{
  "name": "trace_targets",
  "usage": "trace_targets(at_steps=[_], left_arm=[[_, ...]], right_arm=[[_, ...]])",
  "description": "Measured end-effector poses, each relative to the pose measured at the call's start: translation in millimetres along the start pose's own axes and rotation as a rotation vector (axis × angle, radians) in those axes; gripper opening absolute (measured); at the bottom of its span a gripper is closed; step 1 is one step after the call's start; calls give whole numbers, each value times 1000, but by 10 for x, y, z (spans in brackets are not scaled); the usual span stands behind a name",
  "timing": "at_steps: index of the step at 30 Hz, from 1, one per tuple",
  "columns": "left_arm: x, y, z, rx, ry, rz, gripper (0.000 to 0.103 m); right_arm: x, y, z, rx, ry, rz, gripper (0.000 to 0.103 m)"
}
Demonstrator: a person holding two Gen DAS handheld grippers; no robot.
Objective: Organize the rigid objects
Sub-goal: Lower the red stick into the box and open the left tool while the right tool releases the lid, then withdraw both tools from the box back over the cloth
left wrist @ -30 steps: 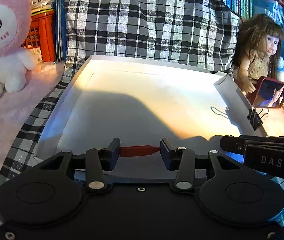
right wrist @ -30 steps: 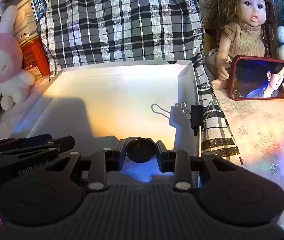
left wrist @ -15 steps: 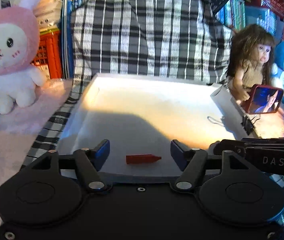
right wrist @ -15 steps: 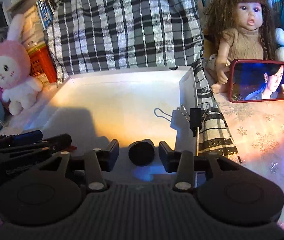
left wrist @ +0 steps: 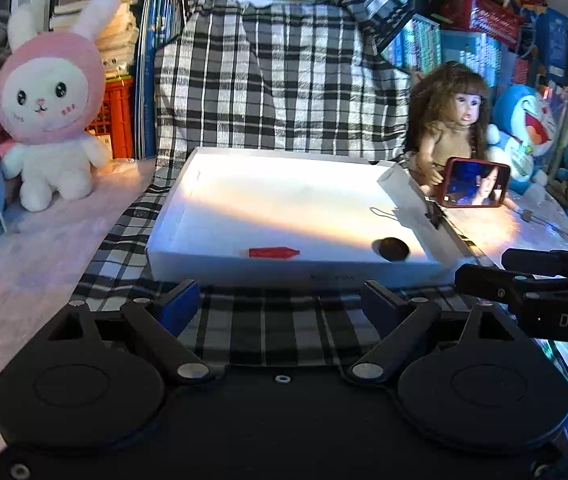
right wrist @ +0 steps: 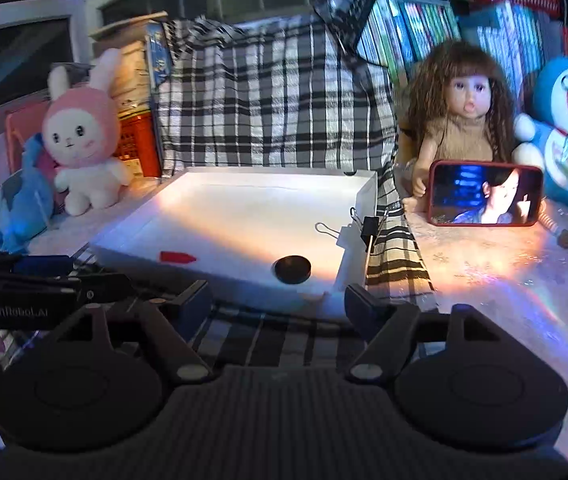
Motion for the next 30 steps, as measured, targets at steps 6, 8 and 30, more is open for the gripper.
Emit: trace_targets(at_steps=[6, 8, 30], left_arm=[[249, -363, 69, -10, 4, 41, 90], [363, -440, 106, -4, 0, 32, 91], [1075, -1254, 92, -131, 14, 130, 86]], right_arm=[[235, -335, -91, 4, -38, 42, 85], [310, -429, -96, 12, -43, 54, 85], [1003, -1109, -144, 54, -55, 75, 75]])
Point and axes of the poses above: each gripper's, at about its wrist camera, not at the fingertips, and y roughly the way its jaws point, z to its right, x to its underside, the point moved 10 cm from there along y, roughly the way its jaws point, and after that the axes turned 1 degree about y, right-handed, at the moved point
